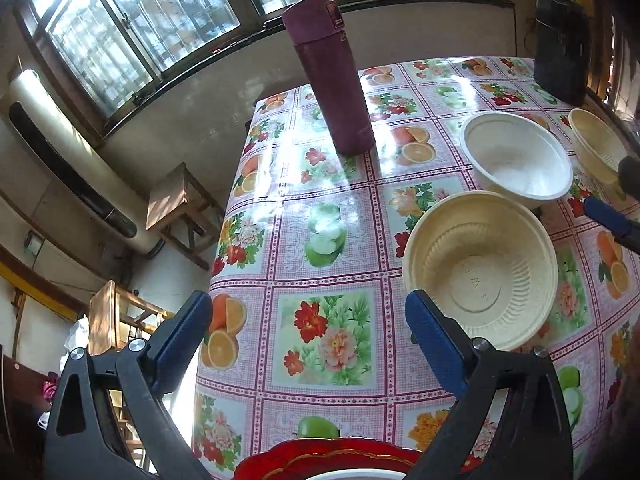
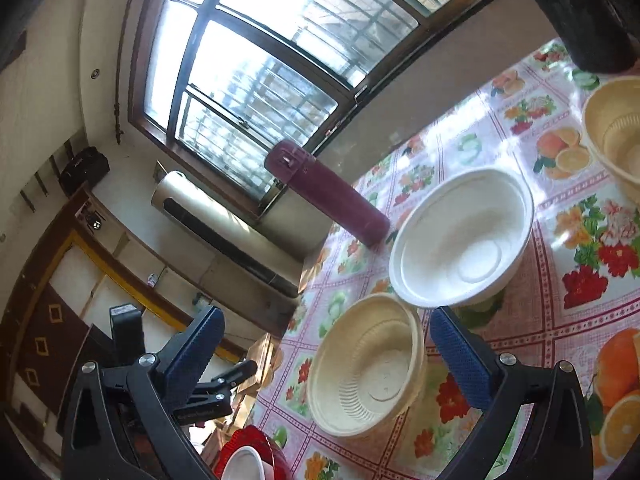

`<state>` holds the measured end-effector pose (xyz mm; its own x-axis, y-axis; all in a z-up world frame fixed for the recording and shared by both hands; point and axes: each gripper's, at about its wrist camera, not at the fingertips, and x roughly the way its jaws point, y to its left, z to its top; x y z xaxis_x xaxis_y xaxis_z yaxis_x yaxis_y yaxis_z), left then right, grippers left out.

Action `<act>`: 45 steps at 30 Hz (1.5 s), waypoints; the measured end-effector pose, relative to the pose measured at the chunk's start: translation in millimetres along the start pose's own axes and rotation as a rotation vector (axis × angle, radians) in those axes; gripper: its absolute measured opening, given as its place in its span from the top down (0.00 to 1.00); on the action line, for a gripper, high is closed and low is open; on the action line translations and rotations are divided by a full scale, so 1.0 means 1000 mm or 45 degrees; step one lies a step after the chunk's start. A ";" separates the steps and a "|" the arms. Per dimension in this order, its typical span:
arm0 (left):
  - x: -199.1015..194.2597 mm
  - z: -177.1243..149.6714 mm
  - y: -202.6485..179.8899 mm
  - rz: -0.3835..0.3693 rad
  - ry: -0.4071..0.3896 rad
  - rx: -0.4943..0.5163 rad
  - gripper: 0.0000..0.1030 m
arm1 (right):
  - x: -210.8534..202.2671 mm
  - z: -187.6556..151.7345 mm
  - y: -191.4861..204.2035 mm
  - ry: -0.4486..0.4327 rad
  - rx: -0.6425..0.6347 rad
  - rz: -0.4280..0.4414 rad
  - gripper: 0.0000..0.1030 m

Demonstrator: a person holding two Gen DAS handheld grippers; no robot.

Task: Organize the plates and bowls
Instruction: 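Move the left gripper to the rim of the beige ridged plastic bowl, then close the left gripper on the beige bowl's rim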

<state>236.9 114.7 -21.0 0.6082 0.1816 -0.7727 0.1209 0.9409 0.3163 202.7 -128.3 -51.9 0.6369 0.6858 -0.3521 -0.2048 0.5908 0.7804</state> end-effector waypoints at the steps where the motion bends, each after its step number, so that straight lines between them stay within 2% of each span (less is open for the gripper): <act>1: 0.005 0.002 -0.002 -0.015 0.025 -0.008 0.05 | 0.006 0.000 -0.005 0.038 0.027 0.006 0.01; 4: 0.025 0.007 -0.004 -0.115 0.146 -0.055 0.05 | 0.016 -0.001 -0.014 0.104 0.075 -0.002 0.01; 7: 0.044 0.003 -0.010 -0.168 0.280 -0.121 0.05 | 0.020 -0.002 -0.023 0.120 0.113 -0.010 0.04; 10: 0.052 -0.001 -0.017 -0.198 0.325 -0.157 0.05 | 0.027 -0.002 -0.033 0.151 0.143 -0.058 0.10; 13: 0.057 -0.001 -0.024 -0.248 0.353 -0.199 0.05 | 0.034 -0.003 -0.039 0.179 0.152 -0.098 0.27; 15: 0.060 0.000 -0.032 -0.248 0.380 -0.200 0.05 | 0.038 -0.004 -0.040 0.199 0.134 -0.112 0.42; 23: 0.070 0.000 -0.027 -0.273 0.472 -0.305 0.05 | 0.044 -0.004 -0.047 0.215 0.150 -0.123 0.42; 28: 0.072 -0.003 -0.026 -0.325 0.512 -0.372 0.07 | 0.043 -0.006 -0.048 0.219 0.153 -0.124 0.41; 29: 0.071 -0.002 -0.027 -0.327 0.507 -0.372 0.09 | 0.043 -0.007 -0.048 0.222 0.149 -0.126 0.41; 30: 0.070 -0.002 -0.028 -0.333 0.502 -0.371 0.16 | 0.043 -0.007 -0.047 0.223 0.143 -0.127 0.41; 31: 0.069 -0.002 -0.030 -0.348 0.499 -0.373 0.30 | 0.043 -0.008 -0.046 0.224 0.136 -0.129 0.42; 33: 0.069 -0.002 -0.033 -0.381 0.506 -0.379 0.47 | 0.044 -0.007 -0.042 0.224 0.120 -0.136 0.46; 36: 0.069 -0.002 -0.037 -0.372 0.504 -0.362 0.51 | 0.045 -0.009 -0.039 0.228 0.099 -0.144 0.58; 37: 0.070 -0.002 -0.037 -0.374 0.502 -0.369 0.62 | 0.045 -0.009 -0.038 0.226 0.091 -0.155 0.61; 39: 0.069 -0.001 -0.034 -0.399 0.497 -0.398 0.76 | 0.045 -0.009 -0.037 0.230 0.075 -0.183 0.77; 40: 0.067 -0.001 -0.033 -0.403 0.488 -0.405 0.76 | 0.046 -0.010 -0.038 0.232 0.075 -0.192 0.81; 41: 0.065 -0.001 -0.033 -0.399 0.474 -0.401 0.77 | 0.046 -0.010 -0.039 0.233 0.080 -0.196 0.83; 43: 0.062 0.000 -0.033 -0.390 0.464 -0.378 0.86 | 0.047 -0.011 -0.041 0.244 0.086 -0.203 0.83; 45: 0.060 0.000 -0.034 -0.385 0.457 -0.367 0.87 | 0.048 -0.012 -0.041 0.242 0.074 -0.231 0.88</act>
<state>269.5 94.0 -77.8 0.2675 -0.0699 -0.9610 -0.0016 0.9973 -0.0730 232.4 -114.3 -106.6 0.5074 0.6414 -0.5755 -0.0536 0.6900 0.7218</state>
